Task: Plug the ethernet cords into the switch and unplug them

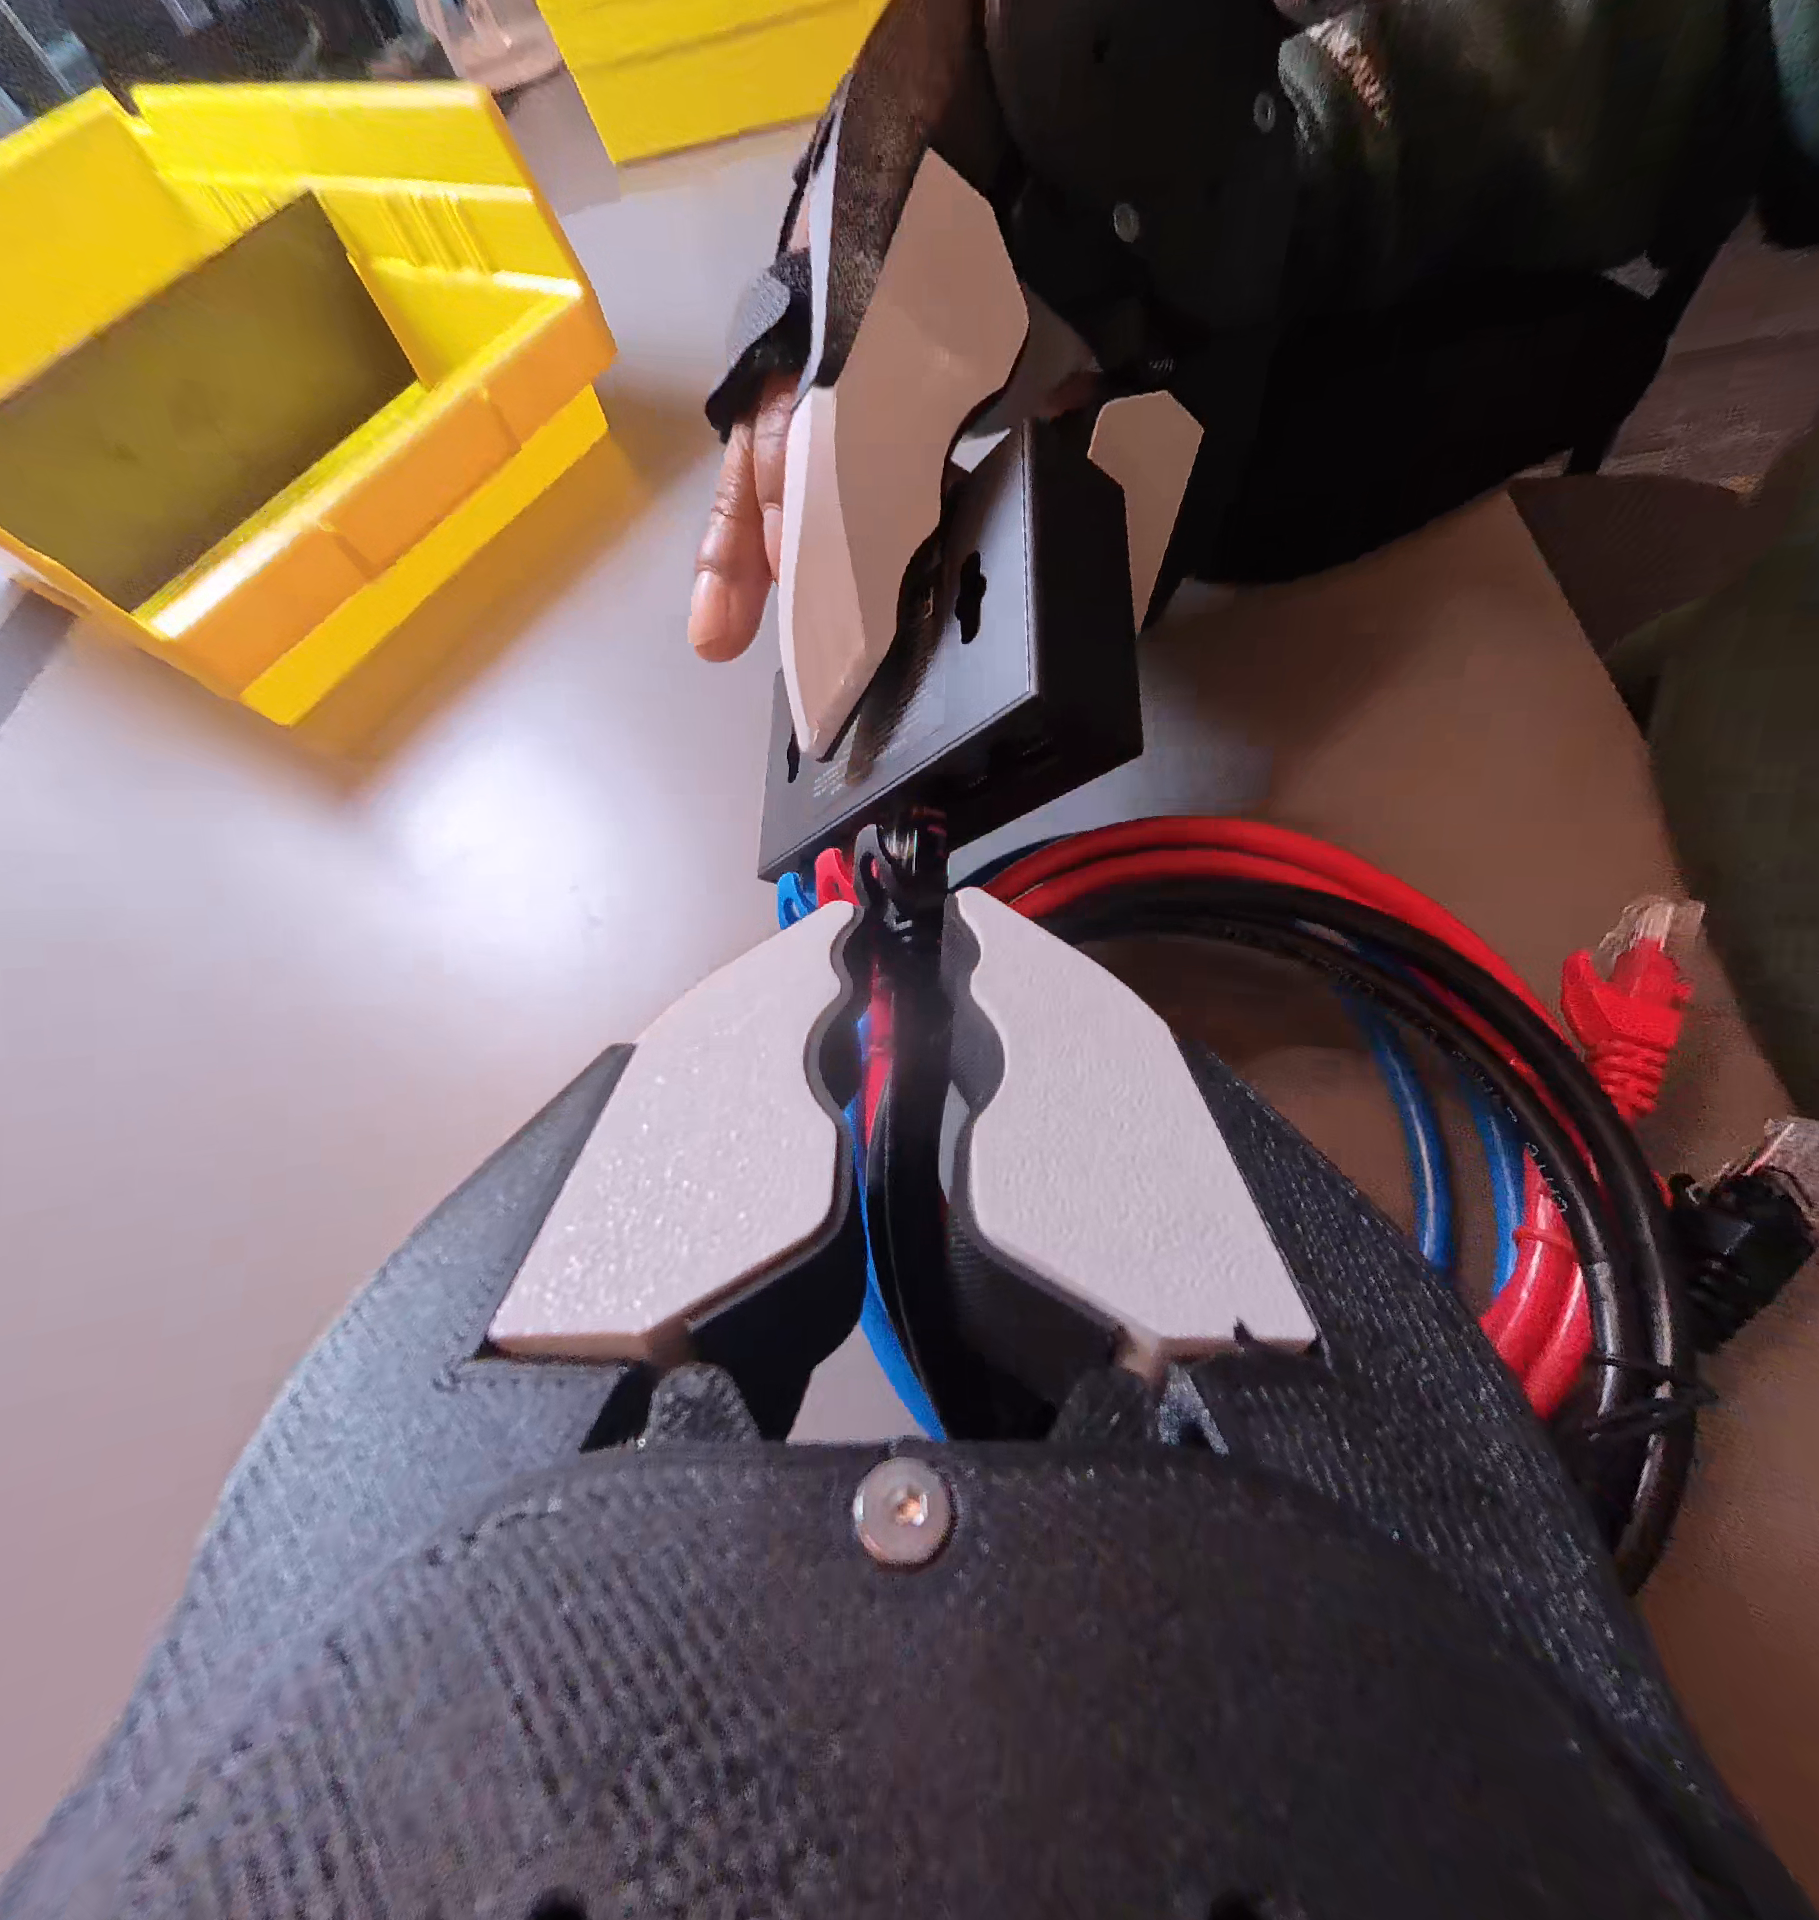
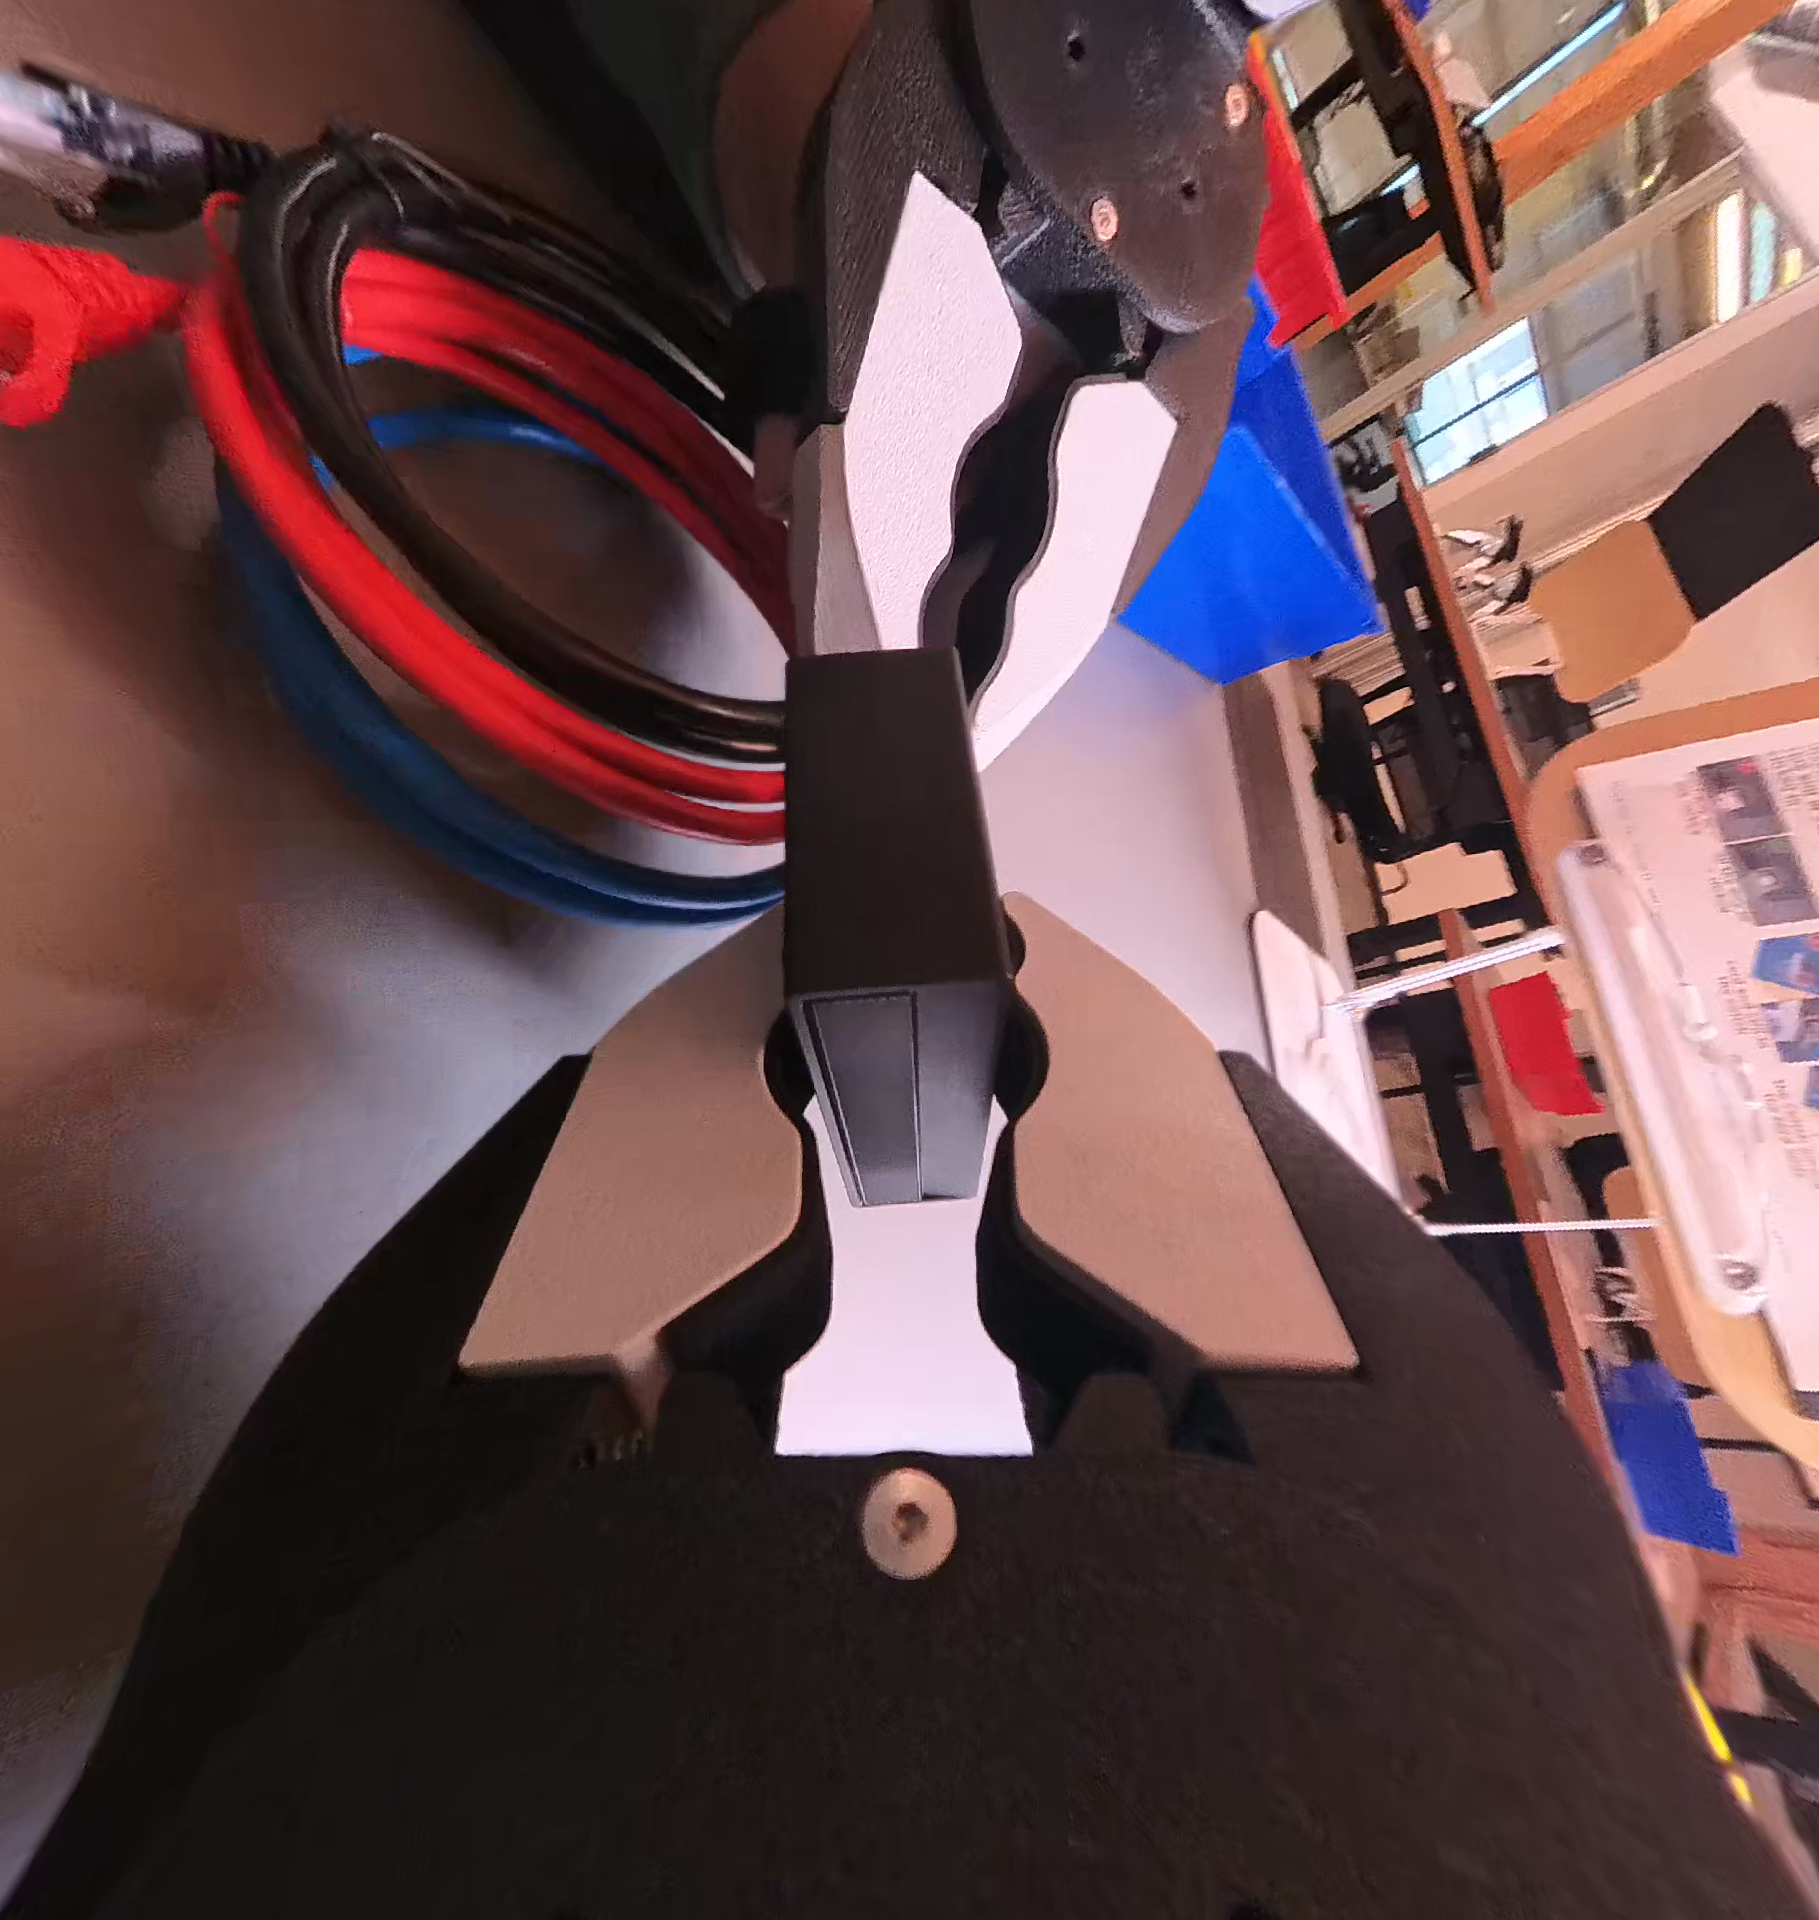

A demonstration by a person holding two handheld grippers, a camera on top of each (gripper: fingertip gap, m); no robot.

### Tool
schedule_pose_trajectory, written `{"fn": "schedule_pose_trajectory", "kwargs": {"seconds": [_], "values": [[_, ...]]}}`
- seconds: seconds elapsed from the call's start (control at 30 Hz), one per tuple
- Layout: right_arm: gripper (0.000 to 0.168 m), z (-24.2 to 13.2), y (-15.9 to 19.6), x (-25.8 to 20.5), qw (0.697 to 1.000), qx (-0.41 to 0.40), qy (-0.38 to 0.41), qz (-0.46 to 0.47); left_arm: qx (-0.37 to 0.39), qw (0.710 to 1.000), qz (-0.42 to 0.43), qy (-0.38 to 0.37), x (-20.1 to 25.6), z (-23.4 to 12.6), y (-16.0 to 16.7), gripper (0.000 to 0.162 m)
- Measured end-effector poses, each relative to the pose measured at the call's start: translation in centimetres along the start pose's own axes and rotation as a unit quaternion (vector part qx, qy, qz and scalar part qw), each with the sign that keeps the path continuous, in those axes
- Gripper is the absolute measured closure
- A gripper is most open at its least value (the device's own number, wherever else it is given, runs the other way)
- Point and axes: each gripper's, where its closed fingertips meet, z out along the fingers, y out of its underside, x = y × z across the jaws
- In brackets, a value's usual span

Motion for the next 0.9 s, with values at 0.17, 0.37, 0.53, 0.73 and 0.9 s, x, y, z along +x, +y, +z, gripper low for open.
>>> {"fn": "schedule_pose_trajectory", "kwargs": {"seconds": [0.17, 0.37, 0.53, 0.73, 0.9], "values": [[0.138, -1.0, -2.1, 2.0, 0.999, 0.026, 0.022, -0.026, 0.028, 0.999, 0.030, -0.029, -0.6, -1.4, -2.6, 0.150], [0.139, -1.2, -4.4, 1.6, 0.997, 0.063, -0.001, -0.032, 0.028, 0.999, 0.034, -0.030, 0.0, -1.4, -2.8, 0.150], [0.138, -1.6, -4.1, 2.6, 0.998, 0.051, 0.028, -0.023, 0.035, 0.998, 0.031, -0.032, -0.6, -1.8, -3.5, 0.149], [0.136, -1.8, -1.5, 4.1, 0.997, -0.034, 0.060, -0.022, 0.036, 0.998, 0.008, -0.047, -1.3, -2.6, -3.5, 0.149], [0.140, -1.4, -0.9, 3.4, 0.997, -0.044, 0.048, -0.027, 0.041, 0.998, 0.014, -0.041, -0.8, -2.8, -3.7, 0.149]]}}
